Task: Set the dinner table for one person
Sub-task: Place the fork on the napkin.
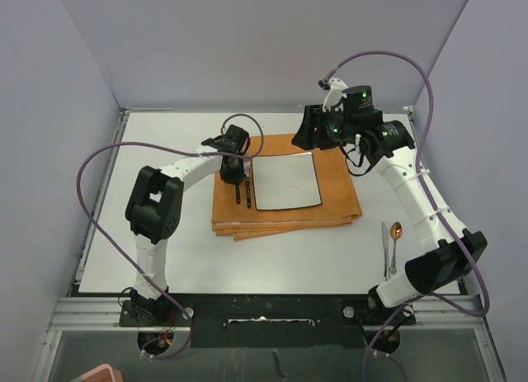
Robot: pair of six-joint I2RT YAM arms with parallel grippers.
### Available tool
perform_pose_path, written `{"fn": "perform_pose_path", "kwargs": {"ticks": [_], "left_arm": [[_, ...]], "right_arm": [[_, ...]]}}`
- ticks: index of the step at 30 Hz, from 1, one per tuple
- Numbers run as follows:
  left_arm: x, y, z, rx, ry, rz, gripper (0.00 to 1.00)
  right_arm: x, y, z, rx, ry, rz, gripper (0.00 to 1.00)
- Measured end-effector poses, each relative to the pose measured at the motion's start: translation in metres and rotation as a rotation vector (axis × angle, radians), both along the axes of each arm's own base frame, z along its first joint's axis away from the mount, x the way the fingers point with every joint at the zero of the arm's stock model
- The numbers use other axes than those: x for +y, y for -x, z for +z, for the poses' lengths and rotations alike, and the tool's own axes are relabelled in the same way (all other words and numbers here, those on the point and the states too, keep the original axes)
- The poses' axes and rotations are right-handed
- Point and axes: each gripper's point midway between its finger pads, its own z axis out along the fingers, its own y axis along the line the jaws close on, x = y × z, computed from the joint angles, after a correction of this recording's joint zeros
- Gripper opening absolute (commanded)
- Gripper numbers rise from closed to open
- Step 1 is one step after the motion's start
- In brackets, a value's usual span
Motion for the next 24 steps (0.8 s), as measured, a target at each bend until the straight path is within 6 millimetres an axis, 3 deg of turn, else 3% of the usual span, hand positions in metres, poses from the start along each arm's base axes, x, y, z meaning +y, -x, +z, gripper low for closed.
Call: {"fn": "perform_pose_path", "kwargs": {"ticks": [6,24], "left_arm": [[0.0,0.001,-0.013,0.024,-0.01,-0.001,0.0],[-0.001,-0.004,-0.018,0.028,0.002,-0.001,0.0]], "right_arm": [[0.0,-0.001,-0.001,0.002,0.001,-0.002,0.52],[0.003,-0.009,-0.018,0.044,0.013,0.001,0.52]]}}
